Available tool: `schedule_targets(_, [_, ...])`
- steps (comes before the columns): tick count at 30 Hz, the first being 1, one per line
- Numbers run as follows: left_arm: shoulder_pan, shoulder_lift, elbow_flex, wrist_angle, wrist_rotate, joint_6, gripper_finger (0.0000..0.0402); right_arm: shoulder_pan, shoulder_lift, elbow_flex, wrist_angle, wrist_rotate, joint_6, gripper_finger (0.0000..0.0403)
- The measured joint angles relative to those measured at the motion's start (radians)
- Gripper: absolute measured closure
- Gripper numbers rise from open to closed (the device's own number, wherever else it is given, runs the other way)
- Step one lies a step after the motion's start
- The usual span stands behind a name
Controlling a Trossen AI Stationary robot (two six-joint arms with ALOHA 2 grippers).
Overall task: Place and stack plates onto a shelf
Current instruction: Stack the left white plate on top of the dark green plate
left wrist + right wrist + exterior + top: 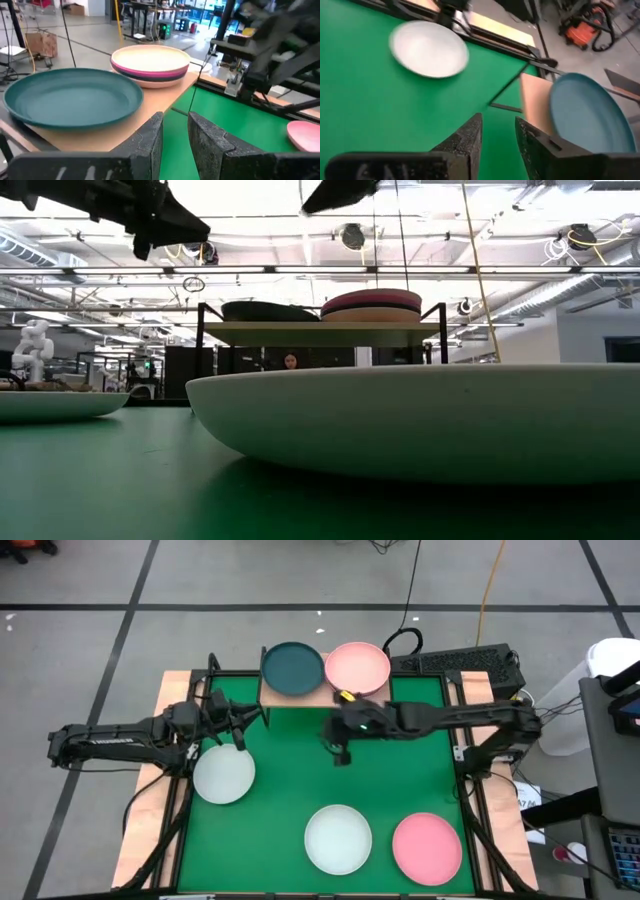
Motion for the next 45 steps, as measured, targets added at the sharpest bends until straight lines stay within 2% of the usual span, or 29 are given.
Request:
schedule_targets(7, [-0.031, 0.001, 0.000, -0.070, -0.006, -0.020, 0.0307, 0.075, -0.209, -0.202, 0.096, 0.052, 0.086, 0.0307])
schedule_targets(12, [-0.058, 0.027, 0.010, -0.112, -0.008, -0.047, 0.0307, 0.111, -0.334, -0.419, 0.358, 0.053, 0.061, 0.0307])
schedule_targets(17, [-0.132, 0.131, 0.154, -0.293, -0.029, -0.055, 0.0307, 0.129, -0.413, -0.627, 0.700, 0.053, -0.002, 0.0307])
schedule_targets(21, [-0.186, 0.240, 0.271, -0.482, -0.067, -0.087, 0.0307, 0.143, -0.454, -0.727, 0.841, 0.052, -0.002, 0.0307])
schedule_targets(24, [-0.218, 0.311, 0.307, -0.597, -0.069, -0.147, 0.0307, 0.163, -0.477, -0.756, 0.842, 0.052, 0.023, 0.0307])
schedule_targets(29, [-0.282, 0.406, 0.308, -0.800, 0.043, -0.278, 0.0307, 0.208, -0.494, -0.762, 0.800, 0.053, 0.045, 0.0307])
schedule_targets(33, [-0.349, 0.475, 0.308, -0.906, 0.065, -0.410, 0.0307, 0.237, -0.494, -0.762, 0.790, 0.052, 0.044, 0.0307])
schedule_targets(45, [-0.505, 0.690, 0.308, -0.926, 0.065, -0.632, 0.0307, 0.256, -0.494, -0.762, 0.782, 0.053, 0.046, 0.0307])
